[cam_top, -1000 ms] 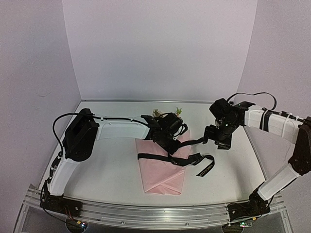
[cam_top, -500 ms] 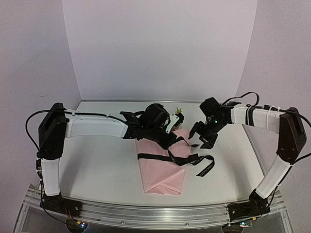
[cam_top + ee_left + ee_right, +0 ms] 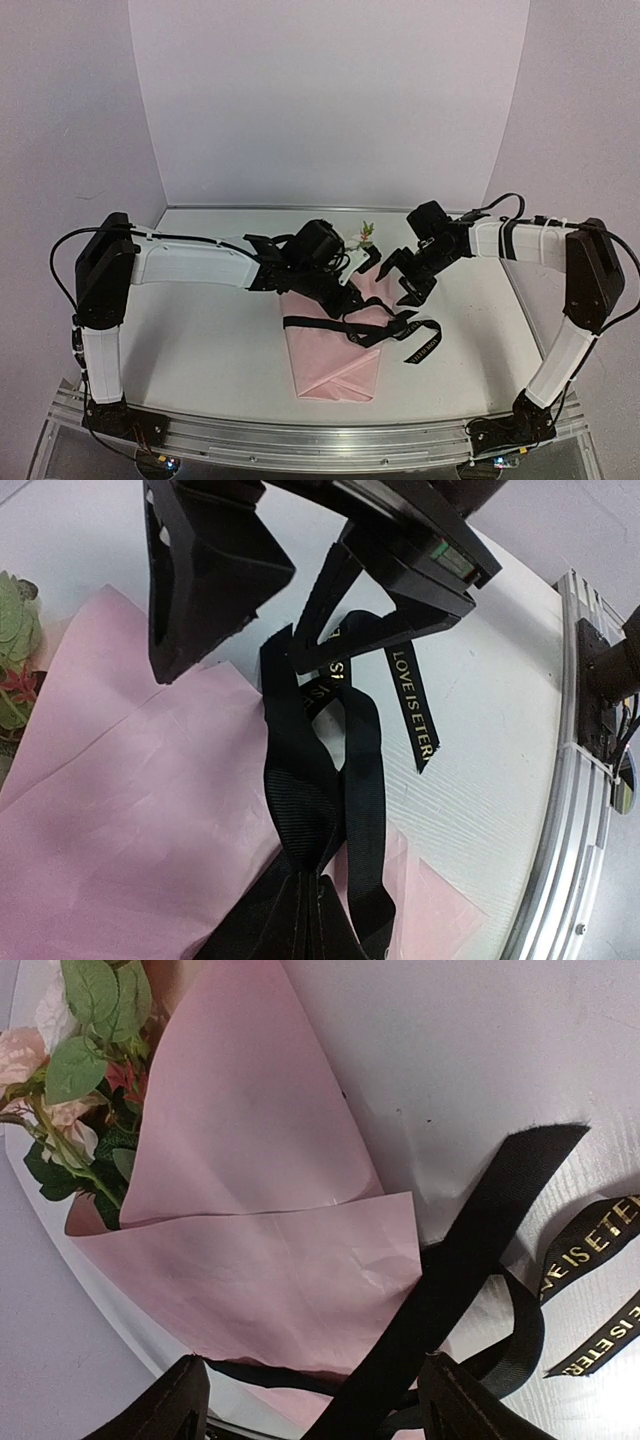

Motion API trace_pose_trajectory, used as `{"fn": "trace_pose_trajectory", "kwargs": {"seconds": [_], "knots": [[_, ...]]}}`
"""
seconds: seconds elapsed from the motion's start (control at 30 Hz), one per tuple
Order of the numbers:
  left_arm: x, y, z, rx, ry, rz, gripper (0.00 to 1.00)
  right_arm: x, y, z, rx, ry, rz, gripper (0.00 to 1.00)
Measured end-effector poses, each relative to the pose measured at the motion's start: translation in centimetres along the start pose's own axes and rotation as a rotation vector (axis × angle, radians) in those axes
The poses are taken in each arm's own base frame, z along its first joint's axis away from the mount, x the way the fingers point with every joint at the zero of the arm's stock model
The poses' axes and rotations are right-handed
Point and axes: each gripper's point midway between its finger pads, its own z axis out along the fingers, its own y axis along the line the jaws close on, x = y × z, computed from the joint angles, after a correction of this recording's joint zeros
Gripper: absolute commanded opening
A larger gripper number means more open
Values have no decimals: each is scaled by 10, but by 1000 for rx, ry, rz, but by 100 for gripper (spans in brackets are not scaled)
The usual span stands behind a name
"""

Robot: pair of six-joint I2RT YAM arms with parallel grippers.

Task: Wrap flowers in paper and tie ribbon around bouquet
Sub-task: Pass from the left arm to the right

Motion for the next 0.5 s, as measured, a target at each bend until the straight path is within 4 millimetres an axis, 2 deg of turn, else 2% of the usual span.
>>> {"fn": "trace_pose_trajectory", "kwargs": {"seconds": [0.17, 0.37, 0.5], "knots": [[3, -2, 0, 17, 11, -1, 0, 7, 3, 3, -21, 29, 13, 70], [3, -3, 0, 23, 13, -2, 0, 27, -6, 13, 7, 65, 6, 66], [6, -4, 0, 32, 20, -3, 0, 36, -4, 14, 5, 80, 1, 54]]}}
